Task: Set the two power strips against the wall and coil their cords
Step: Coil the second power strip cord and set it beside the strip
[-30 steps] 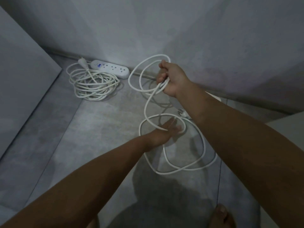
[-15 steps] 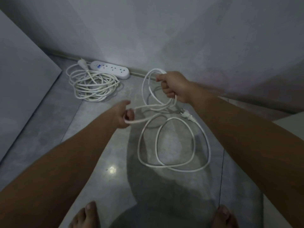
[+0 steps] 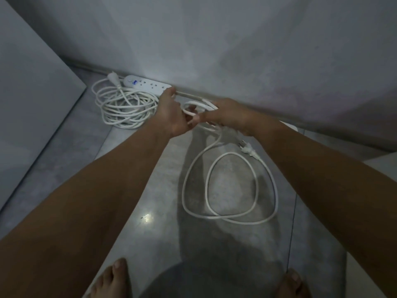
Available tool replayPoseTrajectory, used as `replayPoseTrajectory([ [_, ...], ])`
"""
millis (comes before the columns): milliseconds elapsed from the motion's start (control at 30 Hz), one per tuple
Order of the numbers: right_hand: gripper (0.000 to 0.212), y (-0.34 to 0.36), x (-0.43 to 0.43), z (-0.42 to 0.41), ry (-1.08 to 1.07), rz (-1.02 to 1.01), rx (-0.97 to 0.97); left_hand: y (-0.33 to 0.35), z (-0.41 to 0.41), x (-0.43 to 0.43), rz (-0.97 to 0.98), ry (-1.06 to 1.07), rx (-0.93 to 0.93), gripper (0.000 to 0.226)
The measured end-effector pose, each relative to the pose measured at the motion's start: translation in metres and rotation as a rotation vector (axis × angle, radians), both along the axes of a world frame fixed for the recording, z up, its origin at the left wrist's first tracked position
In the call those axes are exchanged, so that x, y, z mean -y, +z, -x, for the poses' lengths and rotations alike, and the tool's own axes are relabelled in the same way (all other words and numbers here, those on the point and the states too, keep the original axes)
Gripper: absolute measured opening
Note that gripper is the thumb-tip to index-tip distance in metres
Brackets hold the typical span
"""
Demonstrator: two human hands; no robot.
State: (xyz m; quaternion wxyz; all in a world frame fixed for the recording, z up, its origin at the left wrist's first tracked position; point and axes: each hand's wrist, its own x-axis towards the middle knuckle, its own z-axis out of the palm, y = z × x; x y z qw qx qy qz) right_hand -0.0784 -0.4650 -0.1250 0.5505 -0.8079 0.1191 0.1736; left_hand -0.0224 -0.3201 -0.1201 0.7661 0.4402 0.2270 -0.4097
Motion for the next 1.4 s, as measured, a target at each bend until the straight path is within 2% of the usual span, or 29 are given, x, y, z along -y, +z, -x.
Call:
replayPoseTrajectory([
  [67, 0.031, -0.002, -0.003, -0.003, -0.057, 0.018, 0.020, -0.007, -0.001, -0.005, -0.091, -0.039, 0.069, 0.046],
  [133, 0.026, -0.005, -0.007, -0.005, -0.136, -0.018, 0.045, -0.017, 0.002, -0.007, -0.161, -0.079, 0.111, 0.044],
  [200, 0.024, -0.011, -0.008, -0.007, -0.233, -0.105, 0.056, -0.033, 0.012, -0.005, -0.355, -0.148, 0.122, 0.042],
  [233, 0.024, -0.014, -0.008, -0.007, -0.292, -0.143, 0.056, -0.039, 0.023, -0.007, -0.512, -0.264, 0.133, 0.044],
  [267, 0.025, -0.015, -0.006, -0.008, -0.348, -0.182, 0.060, -0.046, 0.035, -0.011, -0.670, -0.460, 0.159, 0.047],
  [333, 0.028, -0.017, -0.003, -0.008, -0.432, -0.227, 0.079, -0.065, 0.056, -0.026, -0.996, -1.113, 0.326, 0.053],
  [367, 0.028, -0.017, -0.001, -0.008, -0.453, -0.213, 0.087, -0.073, 0.065, -0.034, -1.092, -1.427, 0.411, 0.055],
  [400, 0.029, -0.017, 0.000, -0.008, -0.462, -0.188, 0.092, -0.082, 0.071, -0.042, -1.185, -1.637, 0.529, 0.057],
  [433, 0.029, -0.016, 0.001, -0.008, -0.465, -0.174, 0.092, -0.089, 0.072, -0.046, -1.258, -1.716, 0.620, 0.057],
  [467, 0.028, -0.015, 0.000, -0.008, -0.470, -0.181, 0.087, -0.090, 0.072, -0.049, -1.296, -1.705, 0.669, 0.052],
  [533, 0.028, -0.013, -0.002, -0.008, -0.475, -0.229, 0.063, -0.086, 0.067, -0.048, -1.287, -1.606, 0.668, 0.026],
  [567, 0.029, -0.011, -0.002, -0.007, -0.467, -0.243, 0.048, -0.085, 0.064, -0.048, -1.250, -1.544, 0.609, 0.018],
  [600, 0.029, -0.010, -0.003, -0.007, -0.453, -0.244, 0.034, -0.083, 0.062, -0.048, -1.205, -1.460, 0.518, 0.022],
  [667, 0.030, -0.010, -0.003, -0.005, -0.424, -0.232, 0.014, -0.078, 0.059, -0.050, -1.043, -1.158, 0.306, 0.030],
  [767, 0.029, -0.011, 0.000, -0.001, -0.397, -0.237, -0.001, -0.069, 0.040, -0.043, -0.708, -0.609, 0.098, 0.030],
  [900, 0.032, -0.013, 0.001, 0.001, -0.318, -0.243, -0.030, -0.033, 0.007, -0.018, -0.308, -0.300, -0.049, 0.030],
  [967, 0.032, -0.013, -0.001, 0.001, -0.246, -0.236, -0.046, -0.017, -0.002, -0.008, -0.218, -0.267, -0.069, 0.027],
  [1033, 0.024, -0.013, -0.002, 0.004, -0.149, -0.267, -0.054, -0.005, -0.005, -0.002, -0.169, -0.323, -0.079, 0.028],
  [1100, 0.014, -0.013, -0.002, 0.007, -0.044, -0.310, -0.062, 0.002, -0.007, 0.001, -0.169, -0.442, -0.054, 0.040],
  [1200, 0.016, -0.018, 0.002, 0.006, 0.051, -0.354, -0.110, 0.011, -0.011, 0.005, -0.173, -0.564, 0.013, 0.052],
  [1300, 0.018, -0.020, 0.004, 0.001, 0.032, -0.341, -0.176, 0.009, -0.010, 0.007, -0.249, -0.636, 0.062, 0.054],
  [1333, 0.021, -0.019, 0.005, 0.000, -0.004, -0.369, -0.189, 0.005, -0.008, 0.007, -0.301, -0.627, 0.103, 0.050],
  [1400, 0.010, -0.017, 0.007, -0.002, -0.081, -0.454, -0.208, -0.005, -0.003, 0.005, -0.452, -0.561, 0.233, 0.032],
])
